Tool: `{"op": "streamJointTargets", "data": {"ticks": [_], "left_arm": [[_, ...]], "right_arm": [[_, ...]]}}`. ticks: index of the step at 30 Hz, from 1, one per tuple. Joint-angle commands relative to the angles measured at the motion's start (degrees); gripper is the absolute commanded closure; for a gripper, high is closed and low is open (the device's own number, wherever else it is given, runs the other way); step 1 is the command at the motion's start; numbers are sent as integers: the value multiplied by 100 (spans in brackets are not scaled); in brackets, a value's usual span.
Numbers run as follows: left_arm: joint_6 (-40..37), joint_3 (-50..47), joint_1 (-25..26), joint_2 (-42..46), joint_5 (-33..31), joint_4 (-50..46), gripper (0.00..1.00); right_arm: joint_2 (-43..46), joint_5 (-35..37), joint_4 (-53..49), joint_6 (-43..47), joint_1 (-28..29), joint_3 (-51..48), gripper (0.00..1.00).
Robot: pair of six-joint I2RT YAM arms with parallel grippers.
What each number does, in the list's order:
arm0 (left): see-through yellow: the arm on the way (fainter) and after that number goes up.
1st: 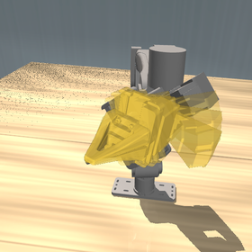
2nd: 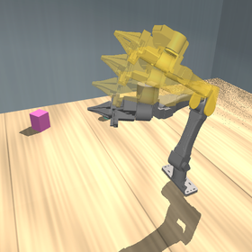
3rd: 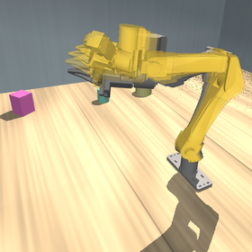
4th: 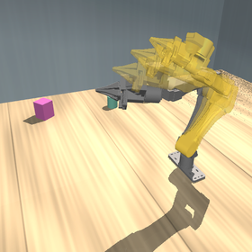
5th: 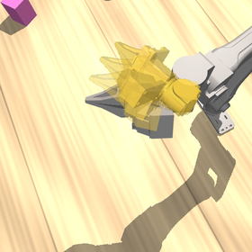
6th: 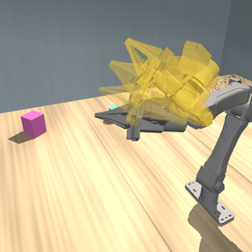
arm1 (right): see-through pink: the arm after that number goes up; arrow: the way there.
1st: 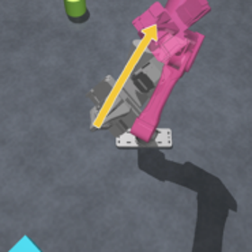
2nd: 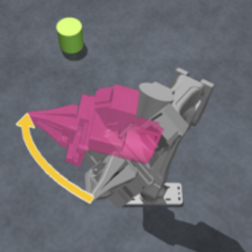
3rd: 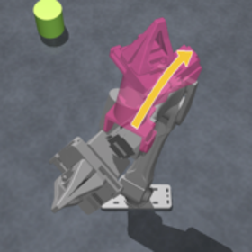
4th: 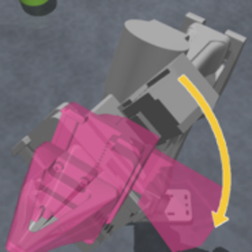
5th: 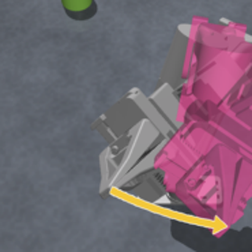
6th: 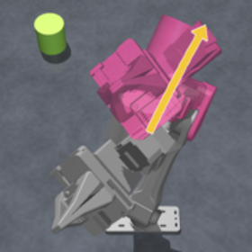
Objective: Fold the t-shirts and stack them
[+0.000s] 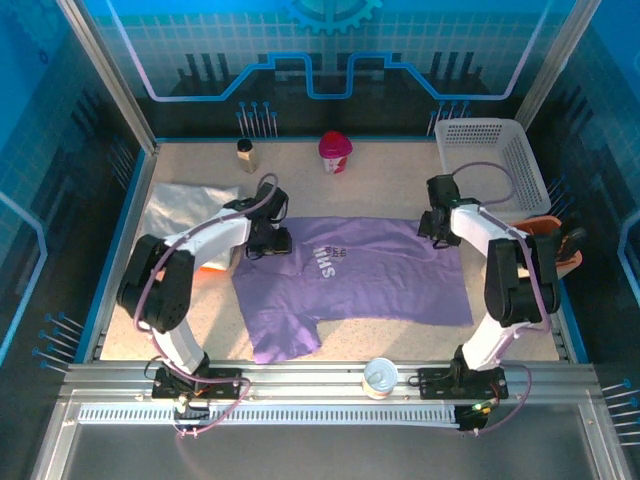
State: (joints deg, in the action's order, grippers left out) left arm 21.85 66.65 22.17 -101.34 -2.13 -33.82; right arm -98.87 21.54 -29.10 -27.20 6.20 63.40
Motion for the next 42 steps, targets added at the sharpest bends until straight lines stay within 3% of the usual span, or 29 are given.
{"op": "streamJointTargets", "data": {"ticks": [1, 5, 10, 15, 25, 42], "left_arm": [[-166, 323, -3, -356, -278, 20, 63], [-157, 411, -36, -644, -437, -165, 60], [-51, 301, -165, -766, -298, -274, 55], [-30, 118, -241, -762, -246, -236, 55], [-41, -42, -297, -619, -286, -289, 55], [176, -895, -328, -184, -184, -157, 55]], "right_arm": [[-176, 800, -628, -238, 70, 338, 40], [-494, 1268, -1139, -396, 61, 668, 43], [-463, 1351, -1230, -503, -88, 623, 44], [-363, 818, -1100, -420, -379, 530, 46], [594, 35, -301, -52, 55, 101, 41], [-923, -192, -731, 611, 109, 1274, 51]]}}
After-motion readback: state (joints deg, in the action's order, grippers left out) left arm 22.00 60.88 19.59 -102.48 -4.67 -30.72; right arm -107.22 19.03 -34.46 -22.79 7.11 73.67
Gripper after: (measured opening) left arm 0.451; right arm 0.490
